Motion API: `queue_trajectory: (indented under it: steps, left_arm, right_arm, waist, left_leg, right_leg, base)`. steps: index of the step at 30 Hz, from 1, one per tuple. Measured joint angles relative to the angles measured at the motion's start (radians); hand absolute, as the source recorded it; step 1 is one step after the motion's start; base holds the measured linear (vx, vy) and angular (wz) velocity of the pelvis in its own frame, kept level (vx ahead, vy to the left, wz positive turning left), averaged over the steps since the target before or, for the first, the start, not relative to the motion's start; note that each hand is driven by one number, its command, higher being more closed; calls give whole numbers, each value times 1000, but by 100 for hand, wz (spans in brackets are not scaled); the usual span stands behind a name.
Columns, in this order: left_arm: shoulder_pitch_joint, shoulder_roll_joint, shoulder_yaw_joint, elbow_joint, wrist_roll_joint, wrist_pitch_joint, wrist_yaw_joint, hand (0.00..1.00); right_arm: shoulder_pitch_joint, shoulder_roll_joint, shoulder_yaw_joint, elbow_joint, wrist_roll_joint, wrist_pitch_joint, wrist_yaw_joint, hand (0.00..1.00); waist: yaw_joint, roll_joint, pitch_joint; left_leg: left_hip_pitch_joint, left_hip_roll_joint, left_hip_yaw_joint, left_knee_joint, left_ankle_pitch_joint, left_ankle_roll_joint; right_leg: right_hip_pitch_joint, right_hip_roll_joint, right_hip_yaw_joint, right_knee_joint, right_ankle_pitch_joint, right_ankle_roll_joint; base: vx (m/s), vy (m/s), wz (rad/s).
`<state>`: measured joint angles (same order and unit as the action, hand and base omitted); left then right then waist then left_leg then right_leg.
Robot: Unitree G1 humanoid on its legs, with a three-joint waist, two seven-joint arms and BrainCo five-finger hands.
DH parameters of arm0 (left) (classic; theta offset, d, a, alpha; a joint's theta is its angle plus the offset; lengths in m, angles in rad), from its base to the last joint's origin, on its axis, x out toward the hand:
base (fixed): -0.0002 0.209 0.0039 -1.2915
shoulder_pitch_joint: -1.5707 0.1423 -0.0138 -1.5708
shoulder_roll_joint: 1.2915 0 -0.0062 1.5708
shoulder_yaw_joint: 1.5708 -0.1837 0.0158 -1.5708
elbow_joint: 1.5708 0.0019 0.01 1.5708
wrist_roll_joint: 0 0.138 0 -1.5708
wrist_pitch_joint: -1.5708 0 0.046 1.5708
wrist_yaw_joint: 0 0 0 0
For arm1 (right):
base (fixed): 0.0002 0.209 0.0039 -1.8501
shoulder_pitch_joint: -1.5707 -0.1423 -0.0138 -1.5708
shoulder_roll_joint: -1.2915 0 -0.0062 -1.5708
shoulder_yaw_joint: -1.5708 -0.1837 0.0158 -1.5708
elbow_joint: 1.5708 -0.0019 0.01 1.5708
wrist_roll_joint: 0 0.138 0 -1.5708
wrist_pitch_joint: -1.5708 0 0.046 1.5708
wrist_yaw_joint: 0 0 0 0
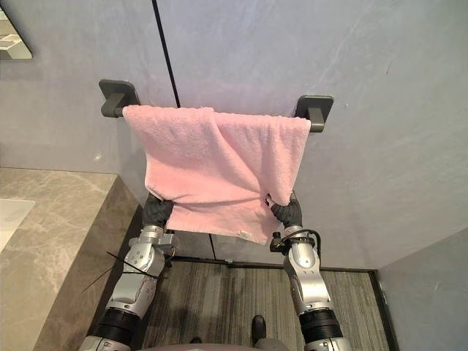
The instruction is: Organize washtable
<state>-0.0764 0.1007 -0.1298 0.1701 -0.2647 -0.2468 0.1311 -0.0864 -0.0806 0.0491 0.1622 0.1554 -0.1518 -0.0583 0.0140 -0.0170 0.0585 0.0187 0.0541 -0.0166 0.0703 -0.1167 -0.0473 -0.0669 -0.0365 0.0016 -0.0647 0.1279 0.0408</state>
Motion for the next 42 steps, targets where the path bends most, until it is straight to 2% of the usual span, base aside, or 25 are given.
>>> queue_trajectory:
  steps: [4,5,6,7,19,25,29,34,37,39,42]
  left_arm:
    - [17,0,2,26,0,0,2,100]
    - [29,-2,2,34,0,3,2,100]
    - [37,-4,3,36,0,4,2,100]
    - [42,-5,4,36,0,4,2,0]
    - [101,-20,88,174,0,30,23,0]
    - [144,-23,93,271,-5,57,-4,0]
    - [186,-32,94,281,-12,70,-38,0]
    - [213,-40,108,308,-36,84,-43,0]
    - [247,-56,147,231,-37,90,-40,0]
    - [307,-64,176,48,-36,90,-38,0]
    - [332,-67,204,-124,-33,84,-33,0]
  right_arm:
    - [1,3,0,3,-2,0,15,100]
    - [1,3,0,10,-5,-4,18,0]
    - [2,3,1,16,-9,-6,20,0]
    - [2,3,1,20,-10,-7,20,0]
    - [17,17,-25,158,-9,-17,15,0]
    - [127,54,-58,296,-10,46,1,0]
    - [187,61,-92,296,-9,49,-5,0]
    - [220,81,-139,289,-10,49,-17,0]
    - [278,99,-182,182,-29,53,-37,0]
    - [337,106,-232,-5,-68,54,-57,0]
    - [376,106,-279,-195,-124,53,-78,0]
  waist:
    - [1,3,-2]
    - [1,3,-3]
    - [1,3,-3]
    - [1,3,-3]
    - [3,-1,-12]
    - [0,-8,-14]
    - [0,-11,-14]
    - [0,-17,-14]
    - [3,-22,-15]
    - [3,-23,-15]
    - [5,-23,-15]
  left_leg:
    - [-2,0,2,0,0,0]
    - [-3,0,2,0,0,0]
    - [-3,0,2,0,0,0]
    - [-3,0,2,0,0,0]
    - [20,0,-19,-31,10,-3]
    - [27,-2,-24,-36,11,-3]
    - [28,-2,-25,-36,12,-4]
    - [31,-2,-30,-38,12,-5]
    - [29,-1,-30,-37,12,-5]
    - [30,-1,-27,-37,12,-5]
    - [36,1,-12,-37,11,-4]
  right_leg:
    - [0,0,2,-8,6,-1]
    - [0,0,2,-8,6,-1]
    - [0,0,2,-8,6,-1]
    - [0,0,1,-8,6,-1]
    - [30,-1,-27,-34,16,0]
    - [30,-3,-31,-34,16,1]
    - [31,-4,-32,-34,16,1]
    - [44,-5,-37,-35,15,1]
    - [45,-13,-37,-34,15,2]
    - [47,-16,-38,-34,6,13]
    - [54,-18,-38,-34,4,16]
  base:
    - [-5,2,-1]
    - [0,0,0]
    - [0,0,0]
    - [0,0,0]
    - [-4,8,5]
    - [0,0,0]
    - [-16,3,0]
    - [-45,6,4]
    - [-20,16,2]
    - [-26,37,2]
    - [-2,7,-1]
